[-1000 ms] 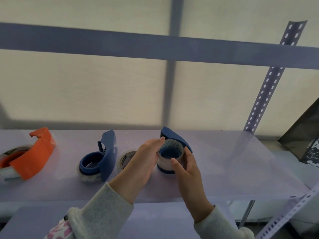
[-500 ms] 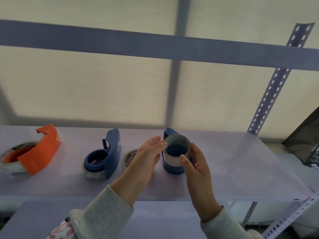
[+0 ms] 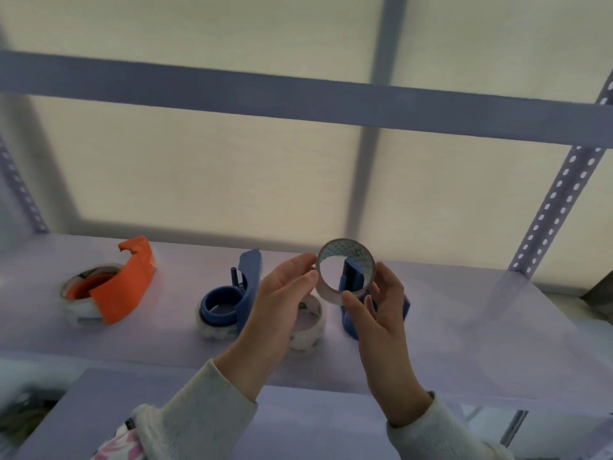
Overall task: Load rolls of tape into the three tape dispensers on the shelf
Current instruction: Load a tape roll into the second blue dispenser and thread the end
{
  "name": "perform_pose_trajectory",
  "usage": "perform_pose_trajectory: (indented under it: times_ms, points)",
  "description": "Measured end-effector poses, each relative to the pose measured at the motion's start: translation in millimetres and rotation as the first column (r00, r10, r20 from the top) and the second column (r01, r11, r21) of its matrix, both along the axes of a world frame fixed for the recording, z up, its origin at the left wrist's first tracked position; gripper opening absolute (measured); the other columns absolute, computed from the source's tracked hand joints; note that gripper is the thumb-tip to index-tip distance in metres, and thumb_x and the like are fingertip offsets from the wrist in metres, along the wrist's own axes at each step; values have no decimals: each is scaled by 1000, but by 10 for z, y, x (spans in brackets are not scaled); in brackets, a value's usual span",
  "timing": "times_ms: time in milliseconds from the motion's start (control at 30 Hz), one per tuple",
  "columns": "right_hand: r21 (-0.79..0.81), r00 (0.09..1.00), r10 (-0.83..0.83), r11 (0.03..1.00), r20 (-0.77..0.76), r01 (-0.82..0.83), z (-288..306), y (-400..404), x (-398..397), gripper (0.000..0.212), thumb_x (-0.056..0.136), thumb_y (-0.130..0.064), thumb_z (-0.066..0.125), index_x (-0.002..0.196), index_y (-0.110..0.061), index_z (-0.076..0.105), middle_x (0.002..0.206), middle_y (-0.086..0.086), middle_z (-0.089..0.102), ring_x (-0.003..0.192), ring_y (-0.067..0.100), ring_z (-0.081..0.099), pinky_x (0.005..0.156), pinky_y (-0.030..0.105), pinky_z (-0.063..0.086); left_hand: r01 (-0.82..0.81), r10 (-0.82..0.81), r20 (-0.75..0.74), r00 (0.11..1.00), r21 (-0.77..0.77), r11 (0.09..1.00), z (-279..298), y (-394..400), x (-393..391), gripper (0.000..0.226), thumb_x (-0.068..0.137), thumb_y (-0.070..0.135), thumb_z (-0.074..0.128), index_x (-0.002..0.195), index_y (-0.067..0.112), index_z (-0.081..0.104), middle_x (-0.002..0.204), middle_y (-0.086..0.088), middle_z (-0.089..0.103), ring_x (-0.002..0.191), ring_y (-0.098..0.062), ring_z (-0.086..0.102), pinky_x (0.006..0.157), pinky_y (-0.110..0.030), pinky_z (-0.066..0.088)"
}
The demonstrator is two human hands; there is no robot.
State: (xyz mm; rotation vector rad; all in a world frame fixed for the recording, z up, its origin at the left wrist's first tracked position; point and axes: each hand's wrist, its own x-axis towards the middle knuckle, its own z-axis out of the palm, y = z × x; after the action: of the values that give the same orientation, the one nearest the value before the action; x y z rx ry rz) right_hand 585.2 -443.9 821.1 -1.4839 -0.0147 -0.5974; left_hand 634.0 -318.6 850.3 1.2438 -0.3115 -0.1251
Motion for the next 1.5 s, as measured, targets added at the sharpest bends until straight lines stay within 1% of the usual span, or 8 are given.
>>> perform_pose_trajectory:
  times_ms: [233,433,633,933,1133,1267,1400,1500]
  points:
    - [-77,964,267,961,14,-265,80,733,205,60,83,-19,63,129,-50,40,138,-26,42,126,-11,43,96,4,36,-304,311,106,945,-77,950,12,816,125,31,94,22,50,122,18,62,126,-1,64,122,-15,56,103,-35,42]
    - [-35,862,502,862,-78,-505,-54,1523,455,63,82,-11,63,134,-38,39,135,-19,49,109,-12,53,93,13,43,-504,509,8,861,-126,855,-145,1493,264,29,98,26,41,111,22,67,120,-4,67,120,-20,56,105,-40,39]
    - [21,779,579,806,-240,-592,-310,1979,566,64,88,-2,64,125,-46,36,127,-28,47,112,-20,48,97,12,41,-580,585,-79,807,77,811,-456,1936,357,29,100,31,35,108,22,61,107,-2,67,100,-15,61,75,-24,45]
    - [79,773,516,846,-370,-527,-449,2181,610,77,78,-9,73,143,-26,34,139,-3,49,126,12,52,103,36,48,-516,559,1,829,387,765,-741,2048,506,21,97,36,42,114,25,47,114,-5,60,102,-21,59,87,-37,52]
    - [-422,944,233,851,-232,-314,-268,1806,295,25,89,-18,64,109,-33,65,125,-20,57,118,-6,52,102,22,45,-598,604,188,774,530,601,-828,1926,416,45,86,36,57,127,24,43,132,-3,46,120,-23,47,95,-43,49]
    - [-417,990,-105,899,97,136,-102,1329,163,13,86,-28,58,91,-28,70,106,-12,67,104,5,63,88,14,49,-686,569,385,726,457,566,-588,1608,191,45,86,18,60,127,23,43,141,4,36,132,-15,30,108,-39,33]
    - [-357,925,-357,887,-129,293,-164,846,261,16,89,-14,60,98,-28,60,116,-10,54,111,11,55,87,11,47,-479,326,386,863,417,773,-307,1171,-33,20,88,22,55,106,29,58,107,9,60,94,2,57,73,-13,49]
    - [-485,865,-406,844,-296,230,-269,646,326,46,87,-16,64,127,-26,44,124,-7,46,118,16,51,100,35,48,-273,9,368,930,674,687,-328,849,-162,28,89,37,53,116,30,56,116,11,60,99,4,58,83,-13,48]
